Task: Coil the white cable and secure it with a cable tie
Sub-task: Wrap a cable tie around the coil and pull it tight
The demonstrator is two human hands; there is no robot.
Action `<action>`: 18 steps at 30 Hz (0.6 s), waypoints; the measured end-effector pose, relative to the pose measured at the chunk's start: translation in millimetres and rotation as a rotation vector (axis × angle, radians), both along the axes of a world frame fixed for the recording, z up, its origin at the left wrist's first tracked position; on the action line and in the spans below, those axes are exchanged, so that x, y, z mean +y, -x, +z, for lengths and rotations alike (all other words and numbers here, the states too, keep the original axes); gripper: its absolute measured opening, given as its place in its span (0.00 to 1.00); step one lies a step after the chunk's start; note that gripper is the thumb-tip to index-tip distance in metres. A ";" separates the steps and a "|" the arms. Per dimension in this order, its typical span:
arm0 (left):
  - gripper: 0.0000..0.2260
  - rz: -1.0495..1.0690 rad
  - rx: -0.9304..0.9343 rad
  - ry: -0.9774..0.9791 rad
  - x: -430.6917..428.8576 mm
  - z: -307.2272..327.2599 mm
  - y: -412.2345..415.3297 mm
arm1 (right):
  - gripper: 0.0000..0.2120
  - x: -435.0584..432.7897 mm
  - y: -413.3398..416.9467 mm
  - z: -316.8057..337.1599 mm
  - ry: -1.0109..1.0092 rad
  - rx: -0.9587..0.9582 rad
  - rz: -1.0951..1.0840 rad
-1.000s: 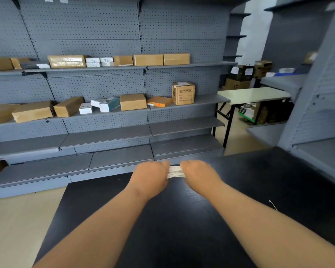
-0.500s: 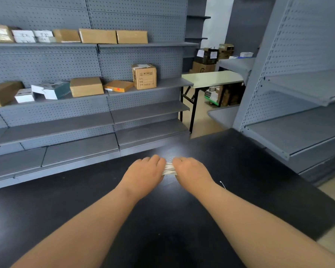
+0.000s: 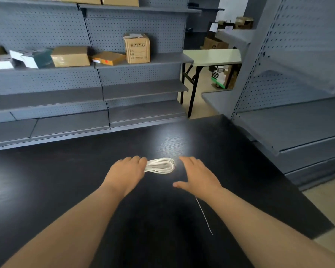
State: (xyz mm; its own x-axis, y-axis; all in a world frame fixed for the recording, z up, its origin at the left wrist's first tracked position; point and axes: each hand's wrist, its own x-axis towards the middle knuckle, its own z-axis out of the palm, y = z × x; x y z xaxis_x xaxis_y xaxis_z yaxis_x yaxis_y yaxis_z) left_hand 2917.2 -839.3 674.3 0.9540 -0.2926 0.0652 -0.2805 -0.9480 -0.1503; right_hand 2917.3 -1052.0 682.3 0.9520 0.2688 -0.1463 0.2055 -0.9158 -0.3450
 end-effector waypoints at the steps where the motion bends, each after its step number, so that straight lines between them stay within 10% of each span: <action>1: 0.11 0.029 0.016 0.004 -3.2 -6.3 1.1 | 0.36 -11.2 -0.3 -7.5 -0.003 0.014 -0.060; 12: 0.10 0.243 0.106 0.074 -22.8 -56.4 32.0 | 0.09 -36.3 -2.2 -64.4 0.084 0.417 -0.343; 18: 0.11 0.267 0.122 0.133 -29.4 -67.1 36.6 | 0.17 -41.6 -7.2 -81.6 0.023 0.442 -0.437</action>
State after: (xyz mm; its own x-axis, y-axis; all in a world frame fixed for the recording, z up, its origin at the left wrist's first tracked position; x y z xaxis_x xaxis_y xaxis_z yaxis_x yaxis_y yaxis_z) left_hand 2880.5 -868.7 607.2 0.9991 -0.0271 -0.0338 -0.0272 -0.9996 -0.0010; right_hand 2924.5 -1093.6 600.6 0.8212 -0.1398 -0.5532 -0.3477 -0.8914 -0.2908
